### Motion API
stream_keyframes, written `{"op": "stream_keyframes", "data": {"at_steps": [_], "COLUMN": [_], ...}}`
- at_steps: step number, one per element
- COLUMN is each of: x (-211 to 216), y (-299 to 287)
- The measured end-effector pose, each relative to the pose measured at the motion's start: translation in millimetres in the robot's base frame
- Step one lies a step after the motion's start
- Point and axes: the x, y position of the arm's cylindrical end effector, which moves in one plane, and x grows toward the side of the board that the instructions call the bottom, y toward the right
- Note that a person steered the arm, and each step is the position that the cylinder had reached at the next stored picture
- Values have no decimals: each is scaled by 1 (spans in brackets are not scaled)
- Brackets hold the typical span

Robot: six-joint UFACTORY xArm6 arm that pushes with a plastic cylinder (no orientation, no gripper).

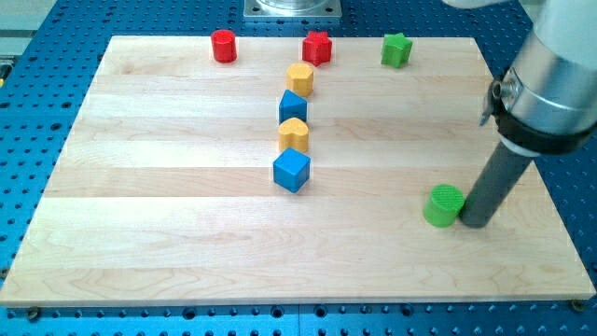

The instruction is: Move green circle to the bottom of the blue cube

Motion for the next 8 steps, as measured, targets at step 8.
{"op": "stream_keyframes", "data": {"at_steps": [8], "x": [53], "y": [-132]}}
